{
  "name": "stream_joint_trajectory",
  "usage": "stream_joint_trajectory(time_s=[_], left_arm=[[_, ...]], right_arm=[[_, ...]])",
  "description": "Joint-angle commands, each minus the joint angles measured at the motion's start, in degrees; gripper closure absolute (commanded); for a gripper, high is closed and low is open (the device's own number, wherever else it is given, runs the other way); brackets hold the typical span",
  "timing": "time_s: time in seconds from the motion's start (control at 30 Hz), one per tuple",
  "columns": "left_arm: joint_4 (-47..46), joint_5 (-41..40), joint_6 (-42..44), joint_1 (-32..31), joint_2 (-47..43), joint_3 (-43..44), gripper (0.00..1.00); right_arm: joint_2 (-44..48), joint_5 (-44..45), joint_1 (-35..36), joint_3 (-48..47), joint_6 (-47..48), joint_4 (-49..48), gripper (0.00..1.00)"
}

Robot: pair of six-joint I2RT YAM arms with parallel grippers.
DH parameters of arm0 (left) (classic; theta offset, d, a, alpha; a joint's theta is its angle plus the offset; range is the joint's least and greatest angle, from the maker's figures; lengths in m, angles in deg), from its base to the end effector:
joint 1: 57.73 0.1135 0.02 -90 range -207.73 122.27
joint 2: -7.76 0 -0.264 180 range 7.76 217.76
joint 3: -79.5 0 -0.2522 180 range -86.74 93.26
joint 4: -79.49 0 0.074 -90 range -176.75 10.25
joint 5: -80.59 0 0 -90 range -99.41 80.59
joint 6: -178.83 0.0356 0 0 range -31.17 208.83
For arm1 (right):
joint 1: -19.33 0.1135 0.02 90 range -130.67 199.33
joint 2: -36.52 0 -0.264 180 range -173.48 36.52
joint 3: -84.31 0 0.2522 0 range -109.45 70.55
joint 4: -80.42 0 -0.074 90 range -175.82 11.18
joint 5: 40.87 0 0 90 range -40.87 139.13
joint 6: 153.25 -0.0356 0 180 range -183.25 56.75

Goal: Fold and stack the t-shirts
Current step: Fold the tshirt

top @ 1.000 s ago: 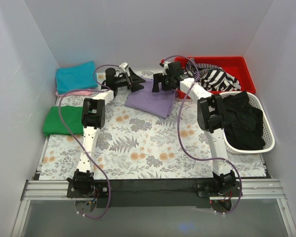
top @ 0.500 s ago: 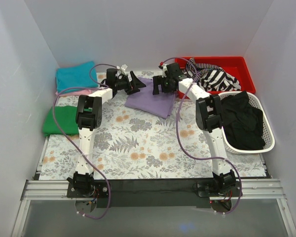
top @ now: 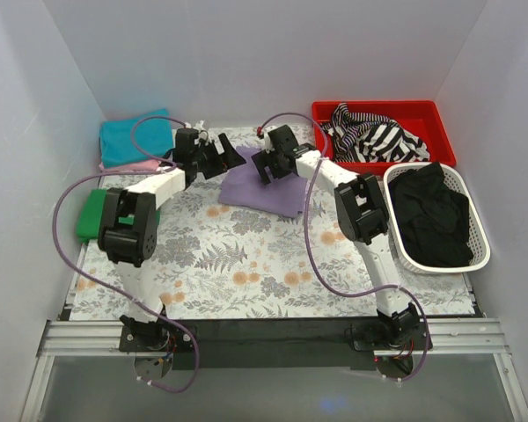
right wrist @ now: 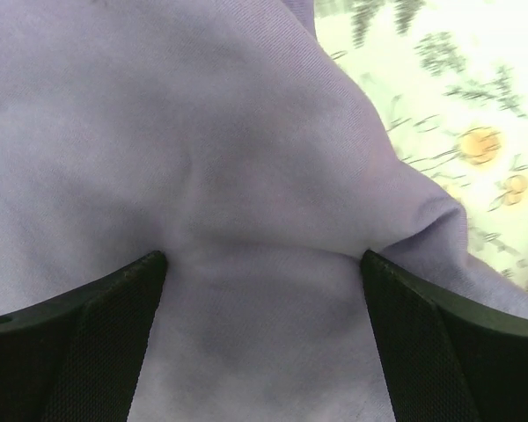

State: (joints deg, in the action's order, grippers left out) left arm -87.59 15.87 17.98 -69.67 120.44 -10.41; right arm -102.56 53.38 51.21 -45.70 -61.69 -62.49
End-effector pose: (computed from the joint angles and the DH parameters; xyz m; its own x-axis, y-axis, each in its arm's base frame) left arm 0.4284 -0.1061 0.1985 -0.6844 -0.7284 -0.0327 -0.3639 0.3801 -0.8503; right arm 0.4637 0.2853 0.1677 -0.5991 -0.4046 -0.6909 -0.4996 0.8632 -0.0723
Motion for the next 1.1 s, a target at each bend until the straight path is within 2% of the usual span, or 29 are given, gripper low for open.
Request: stream_joint_trajectory(time_s=[0.0,0.2,0.43,0.57,0.73,0.87,0.97,1.07], left_arm=[[0.49,-7.69,3.69,0.26,-10.98,-2.24,0.14],[6.02,-9.81,6.33,0.26,-19.25,-2.51,0.13],[9.28,-7.97,8.01,0.26,-23.91,-5.92,0.13],[10.07,-7.43,7.83,0.26,-26.37,-9.87,0.13],[11.12,-6.65,8.53,0.26,-29.18,-13.14,0.13],[10.95,1.42,8.80,-0.18,-29.10,-14.46,0.13],[11.04,13.34,9.68,-1.06,-28.14,-14.29,0.14],[12.87,20.50,10.91,-2.20,-25.34,-13.06,0.14]], right_arm=[[-1.19,0.58,3.63,7.77,0.11,9.89,0.02],[5.92,1.90,6.35,18.66,-0.51,8.67,0.03],[20.93,2.16,12.14,41.59,0.81,4.80,0.04],[29.29,5.31,14.87,49.07,-0.77,2.43,0.04],[40.62,7.69,15.23,50.51,-3.05,0.40,0.01],[45.83,8.84,15.23,48.92,-4.54,-0.48,0.01],[47.59,10.07,15.14,47.96,-6.47,-0.48,0.01],[48.21,15.85,14.71,47.51,-9.64,1.54,0.02]])
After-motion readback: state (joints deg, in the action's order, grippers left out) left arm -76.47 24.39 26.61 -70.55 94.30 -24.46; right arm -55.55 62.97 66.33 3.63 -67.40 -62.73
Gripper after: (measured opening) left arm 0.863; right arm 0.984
